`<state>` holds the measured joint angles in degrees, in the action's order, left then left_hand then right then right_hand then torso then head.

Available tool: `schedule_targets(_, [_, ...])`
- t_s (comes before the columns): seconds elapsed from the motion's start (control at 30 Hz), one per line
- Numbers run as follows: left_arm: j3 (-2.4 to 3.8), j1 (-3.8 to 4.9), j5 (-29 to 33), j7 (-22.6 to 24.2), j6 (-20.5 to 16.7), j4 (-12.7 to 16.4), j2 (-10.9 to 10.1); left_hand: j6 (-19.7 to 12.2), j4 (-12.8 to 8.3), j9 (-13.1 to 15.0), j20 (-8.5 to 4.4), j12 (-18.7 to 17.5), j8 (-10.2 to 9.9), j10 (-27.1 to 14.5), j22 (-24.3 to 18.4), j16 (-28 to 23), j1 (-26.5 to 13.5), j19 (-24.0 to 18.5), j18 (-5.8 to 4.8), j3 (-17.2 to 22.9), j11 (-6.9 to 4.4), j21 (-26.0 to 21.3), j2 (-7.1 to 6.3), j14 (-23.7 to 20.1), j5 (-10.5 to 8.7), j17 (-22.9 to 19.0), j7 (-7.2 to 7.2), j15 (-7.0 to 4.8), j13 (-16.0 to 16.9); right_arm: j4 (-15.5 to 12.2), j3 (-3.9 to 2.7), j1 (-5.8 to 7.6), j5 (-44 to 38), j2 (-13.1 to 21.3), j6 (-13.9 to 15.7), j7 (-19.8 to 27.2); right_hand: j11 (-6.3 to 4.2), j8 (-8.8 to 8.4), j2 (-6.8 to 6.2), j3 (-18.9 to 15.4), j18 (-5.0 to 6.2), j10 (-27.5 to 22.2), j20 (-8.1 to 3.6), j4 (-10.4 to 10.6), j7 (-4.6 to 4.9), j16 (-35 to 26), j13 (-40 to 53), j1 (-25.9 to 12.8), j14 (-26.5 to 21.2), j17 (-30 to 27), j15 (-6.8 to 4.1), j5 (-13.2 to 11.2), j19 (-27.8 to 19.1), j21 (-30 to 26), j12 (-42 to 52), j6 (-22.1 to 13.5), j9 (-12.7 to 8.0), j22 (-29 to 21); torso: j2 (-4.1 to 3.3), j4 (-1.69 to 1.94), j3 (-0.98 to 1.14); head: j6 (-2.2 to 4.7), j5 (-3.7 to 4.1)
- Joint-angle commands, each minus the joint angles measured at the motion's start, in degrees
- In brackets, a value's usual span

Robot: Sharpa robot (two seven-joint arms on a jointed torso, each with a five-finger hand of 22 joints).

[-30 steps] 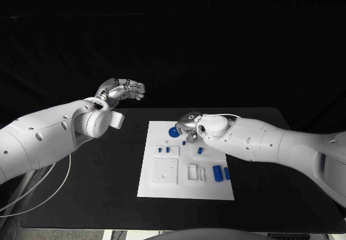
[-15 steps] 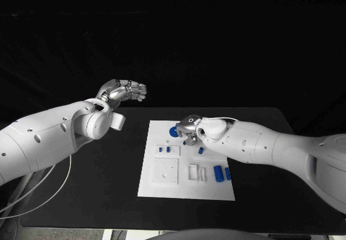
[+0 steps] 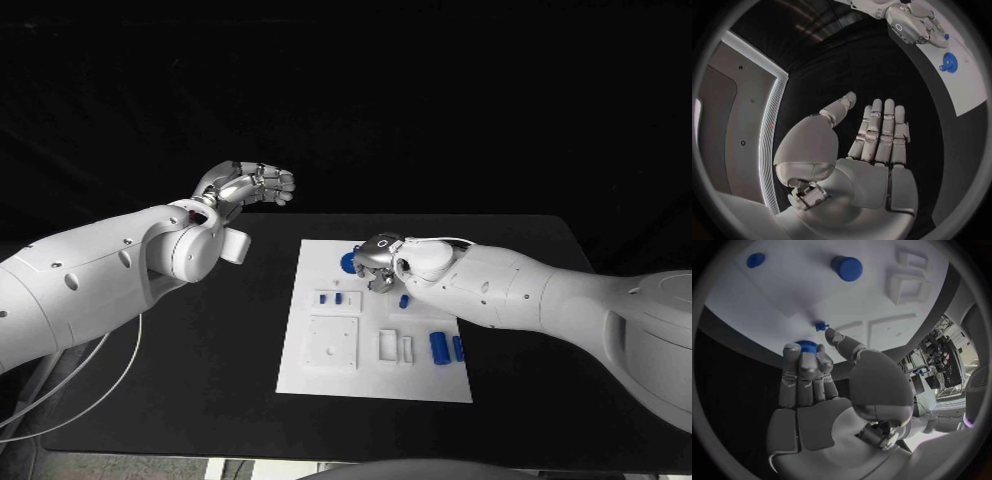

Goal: Assemble the parts on the task board

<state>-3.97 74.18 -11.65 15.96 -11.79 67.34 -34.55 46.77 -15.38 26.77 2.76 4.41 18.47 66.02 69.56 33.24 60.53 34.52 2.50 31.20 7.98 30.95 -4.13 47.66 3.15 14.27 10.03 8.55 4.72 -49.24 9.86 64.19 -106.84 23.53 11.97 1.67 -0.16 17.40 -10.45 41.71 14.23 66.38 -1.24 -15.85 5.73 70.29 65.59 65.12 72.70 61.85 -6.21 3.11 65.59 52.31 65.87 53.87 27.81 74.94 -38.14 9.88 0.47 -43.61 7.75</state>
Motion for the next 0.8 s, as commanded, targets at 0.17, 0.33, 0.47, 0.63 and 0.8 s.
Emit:
schedule_targets(0.17, [0.05,0.04,-0.1,0.2,0.7,0.5,-0.2,0.1,-0.2,0.0,0.0,0.1,0.3,0.5,0.1,-0.3,0.3,0.4,0.74,-0.3,0.03,-0.4,-0.06,0.5,0.18,0.1,0.12,-0.07,-0.1,0.6,0.06,-0.03,-0.2,0.1,-2.8,0.9,-0.24,-0.18,-0.2,1.5,0.77,-2.3,-0.22,-0.3,0.17,0.2,0.4,0.8,-0.3,0.2,-0.11,-0.3,-0.4,0.2,0.4,-0.5,-0.2,1.1,-0.29,0.13,-0.05,-0.16,-0.02])
schedule_targets(0.33, [0.05,0.04,-0.1,0.1,0.7,0.6,-0.3,0.1,-0.2,-0.1,-0.01,0.1,0.3,0.5,0.1,-0.3,0.3,0.4,0.74,-0.3,0.03,-0.4,-0.05,0.5,0.18,0.1,0.12,-0.07,-0.1,0.6,0.06,-0.04,-0.2,0.4,-3.2,1.1,-0.28,-0.16,-0.18,1.9,0.77,-2.2,-0.19,-0.4,0.11,0.2,0.5,1.1,-0.4,0.2,-0.14,-0.3,-0.4,0.2,0.5,-0.5,-0.3,1.1,-0.35,0.16,-0.01,-0.22,0.0])
schedule_targets(0.47, [0.05,0.04,-0.1,0.2,0.7,0.5,-0.2,0.1,-0.2,-0.1,-0.01,0.1,0.3,0.5,0.1,-0.4,0.3,0.4,0.74,-0.3,0.03,-0.4,-0.05,0.5,0.18,0.1,0.12,-0.07,-0.1,0.9,0.06,-0.04,-0.1,0.3,-3.3,1.2,-0.29,-0.15,-0.16,2.1,0.77,-2.2,-0.18,-0.4,0.1,0.2,0.6,1.1,-0.4,0.3,-0.15,-0.3,-0.5,0.3,0.6,-0.5,-0.3,1.1,-0.39,0.13,-0.04,-0.32,-0.07])
schedule_targets(0.63, [0.06,0.04,-0.1,0.2,0.7,0.6,-0.2,0.1,-0.2,-0.1,-0.01,0.1,0.3,0.5,0.1,-0.4,0.3,0.4,0.74,-0.3,0.03,-0.4,-0.06,0.5,0.18,0.2,0.12,-0.07,-0.1,1.2,0.06,-0.12,-0.1,0.1,-3.1,1.3,-0.3,-0.14,-0.15,2.2,0.77,-2.2,-0.15,-0.4,0.08,0.2,0.6,1.2,-0.4,0.3,-0.15,-0.3,-0.5,0.3,0.6,-0.5,-0.3,1.1,-0.46,0.19,-0.03,-0.31,-0.1])
schedule_targets(0.8, [0.06,0.04,-0.1,0.1,0.7,0.6,-0.2,0.1,-0.2,-0.1,-0.02,0.1,0.3,0.5,0.1,-0.4,0.3,0.5,0.74,-0.3,0.04,-0.4,-0.06,0.5,0.17,0.2,0.13,-0.07,-0.1,1.7,0.07,-0.25,0.1,0.0,-3.2,1.5,-0.29,-0.1,-0.13,2.3,0.77,-2.3,-0.1,-0.3,0.1,0.2,0.6,1.0,-0.5,0.3,-0.15,-0.3,-0.5,0.3,0.5,-0.4,-0.3,1.2,-0.57,0.22,-0.01,-0.24,-0.13])
